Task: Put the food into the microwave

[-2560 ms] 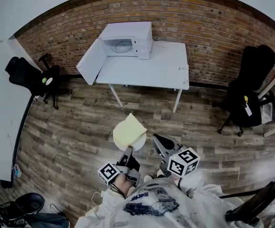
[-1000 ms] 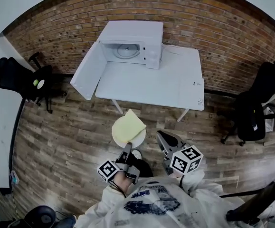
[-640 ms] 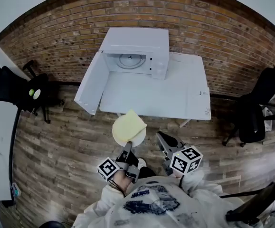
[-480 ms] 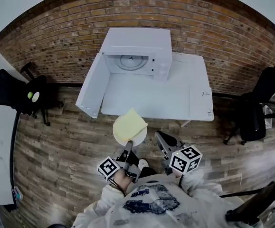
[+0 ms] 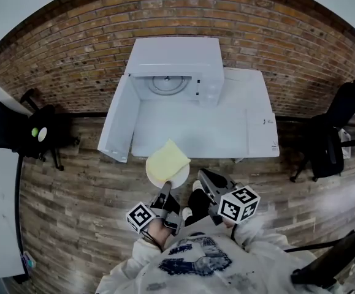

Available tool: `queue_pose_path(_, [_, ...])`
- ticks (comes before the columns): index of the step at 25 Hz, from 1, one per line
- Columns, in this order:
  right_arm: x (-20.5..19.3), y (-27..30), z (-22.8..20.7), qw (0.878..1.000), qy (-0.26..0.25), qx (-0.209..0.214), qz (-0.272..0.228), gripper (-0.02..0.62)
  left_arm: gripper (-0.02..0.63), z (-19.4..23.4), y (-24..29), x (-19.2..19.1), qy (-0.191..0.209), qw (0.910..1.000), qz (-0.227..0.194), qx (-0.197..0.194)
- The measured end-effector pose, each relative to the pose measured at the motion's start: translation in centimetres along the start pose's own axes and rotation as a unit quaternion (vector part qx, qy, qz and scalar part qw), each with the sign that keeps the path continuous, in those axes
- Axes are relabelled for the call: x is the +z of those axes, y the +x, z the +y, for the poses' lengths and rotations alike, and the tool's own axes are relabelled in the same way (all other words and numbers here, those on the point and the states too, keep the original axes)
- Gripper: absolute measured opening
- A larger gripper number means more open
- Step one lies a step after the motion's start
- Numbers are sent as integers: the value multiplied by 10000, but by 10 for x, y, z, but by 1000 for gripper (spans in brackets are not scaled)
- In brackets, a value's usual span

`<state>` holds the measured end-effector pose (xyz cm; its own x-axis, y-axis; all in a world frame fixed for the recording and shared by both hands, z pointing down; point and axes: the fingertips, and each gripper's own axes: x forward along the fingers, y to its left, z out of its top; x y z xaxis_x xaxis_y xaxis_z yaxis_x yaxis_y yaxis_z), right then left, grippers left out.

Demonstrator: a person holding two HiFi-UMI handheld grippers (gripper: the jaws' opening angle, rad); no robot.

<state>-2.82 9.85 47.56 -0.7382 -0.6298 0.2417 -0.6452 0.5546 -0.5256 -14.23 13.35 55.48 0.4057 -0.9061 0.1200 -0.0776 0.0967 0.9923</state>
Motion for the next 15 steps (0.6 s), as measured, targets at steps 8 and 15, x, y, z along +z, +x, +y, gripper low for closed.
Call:
queue_pose_path(8, [23,41,-22,9999,53,0,-116,14,21,-10,43,28,-121,9998,57,-167])
queue_pose_path(15, [56,82,-53,9997,133,-50,-183,14,21,-12,98,56,-93,9998,158,-67])
